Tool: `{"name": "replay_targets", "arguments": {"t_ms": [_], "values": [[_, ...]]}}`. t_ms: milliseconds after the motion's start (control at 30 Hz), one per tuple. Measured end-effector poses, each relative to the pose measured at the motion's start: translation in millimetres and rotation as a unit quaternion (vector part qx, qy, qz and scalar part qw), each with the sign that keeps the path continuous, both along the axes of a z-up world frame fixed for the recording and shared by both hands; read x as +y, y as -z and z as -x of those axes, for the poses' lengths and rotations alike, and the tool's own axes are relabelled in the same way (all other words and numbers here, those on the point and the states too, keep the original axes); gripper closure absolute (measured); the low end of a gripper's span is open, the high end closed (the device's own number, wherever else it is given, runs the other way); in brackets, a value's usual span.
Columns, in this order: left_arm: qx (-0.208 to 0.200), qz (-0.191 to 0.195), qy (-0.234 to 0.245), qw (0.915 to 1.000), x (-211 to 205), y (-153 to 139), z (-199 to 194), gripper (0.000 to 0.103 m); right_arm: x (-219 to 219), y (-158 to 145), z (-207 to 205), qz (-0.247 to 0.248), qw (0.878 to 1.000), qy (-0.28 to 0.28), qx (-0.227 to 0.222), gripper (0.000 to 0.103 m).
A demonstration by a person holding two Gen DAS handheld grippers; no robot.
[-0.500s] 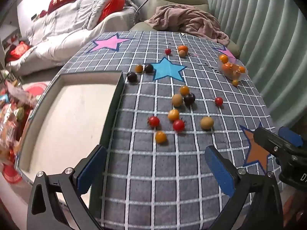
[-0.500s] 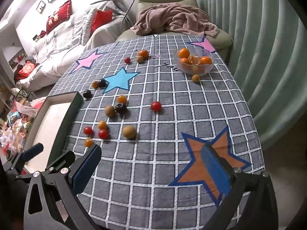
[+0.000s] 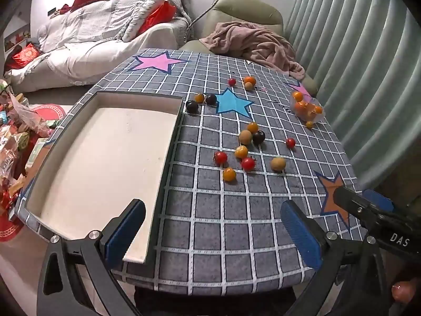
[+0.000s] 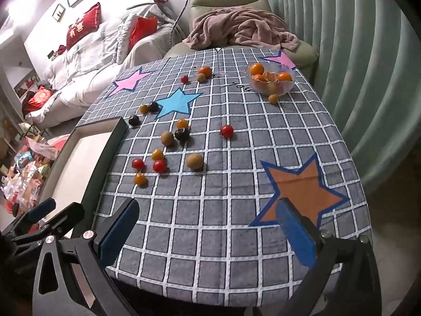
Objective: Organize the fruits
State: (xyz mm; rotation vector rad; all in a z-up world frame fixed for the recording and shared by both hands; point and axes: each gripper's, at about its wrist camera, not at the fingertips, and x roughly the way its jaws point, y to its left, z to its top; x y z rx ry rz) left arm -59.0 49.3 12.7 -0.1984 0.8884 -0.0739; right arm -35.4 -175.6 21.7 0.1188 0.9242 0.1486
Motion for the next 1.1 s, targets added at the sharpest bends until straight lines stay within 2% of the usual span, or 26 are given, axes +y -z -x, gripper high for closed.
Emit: {"name": "replay_targets", "arguments": {"t_ms": [100, 233, 500, 1100], "values": [[0.009, -0.003, 0.002, 1.0000, 1, 3, 4, 0.000, 4, 3, 4, 0.002, 1.000, -0.001, 0.003, 0.000], [0.028, -0.035, 0.005, 0.9990, -2, 13, 2, 0.000, 7, 8, 6, -0.001, 1.000, -0.002, 0.008, 0.000], [0.039, -0.065, 0.004, 0.9971, -6, 16, 4, 0.000, 9, 15, 6, -0.005, 1.000, -0.005, 0.013, 0.000], [0.085, -0.098, 0.029, 0.9911, -37, 40, -25, 0.000, -17, 47, -17, -0.033, 0.998, 0.009, 0.049, 0.000]]}}
